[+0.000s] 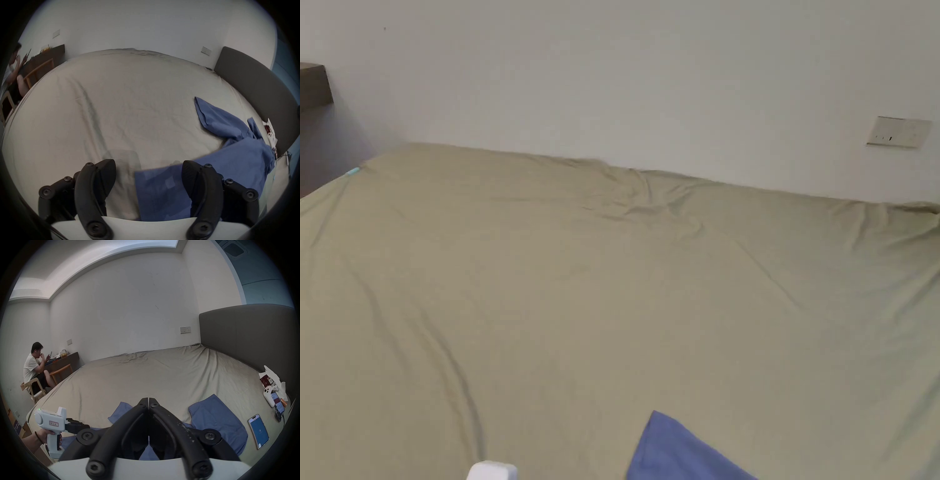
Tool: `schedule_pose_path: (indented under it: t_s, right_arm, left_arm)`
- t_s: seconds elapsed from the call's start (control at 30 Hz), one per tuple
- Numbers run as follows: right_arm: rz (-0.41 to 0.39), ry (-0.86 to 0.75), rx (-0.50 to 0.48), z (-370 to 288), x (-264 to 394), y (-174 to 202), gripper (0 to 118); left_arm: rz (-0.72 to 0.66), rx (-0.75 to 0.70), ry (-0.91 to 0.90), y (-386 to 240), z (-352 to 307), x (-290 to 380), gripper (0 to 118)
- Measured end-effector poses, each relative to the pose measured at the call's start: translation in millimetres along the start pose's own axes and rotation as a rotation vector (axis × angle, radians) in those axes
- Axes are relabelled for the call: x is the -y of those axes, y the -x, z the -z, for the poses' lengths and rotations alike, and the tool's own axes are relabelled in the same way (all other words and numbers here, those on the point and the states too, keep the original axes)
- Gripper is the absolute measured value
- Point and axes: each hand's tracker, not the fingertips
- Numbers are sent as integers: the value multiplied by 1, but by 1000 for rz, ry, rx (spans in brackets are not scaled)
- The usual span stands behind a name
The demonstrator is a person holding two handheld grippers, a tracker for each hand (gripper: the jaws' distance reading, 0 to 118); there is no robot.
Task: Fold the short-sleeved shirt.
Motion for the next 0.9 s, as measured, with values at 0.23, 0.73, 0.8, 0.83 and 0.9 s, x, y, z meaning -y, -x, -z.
schedule_pose_path:
  t_s: [0.23, 0.73, 0.8, 0.83, 0.9]
  right_arm:
    - [13, 21, -50, 10, 5, 7, 1]
    - [-90, 207, 241, 61, -14, -159, 66]
    - [-19, 261, 301, 79, -6, -192, 117]
    - [40, 247, 289, 86, 1, -207, 118]
    - [89, 309, 336, 100, 13, -230, 114]
  left_arm:
    - [-57, 31, 16, -9, -8, 15, 4]
    - [-272, 88, -179, -18, -87, -34, 4]
    - [-331, 75, -227, -19, -87, -34, 4]
    - [-327, 78, -208, -18, -84, -35, 4]
    - [-307, 23, -154, -21, -73, -38, 4]
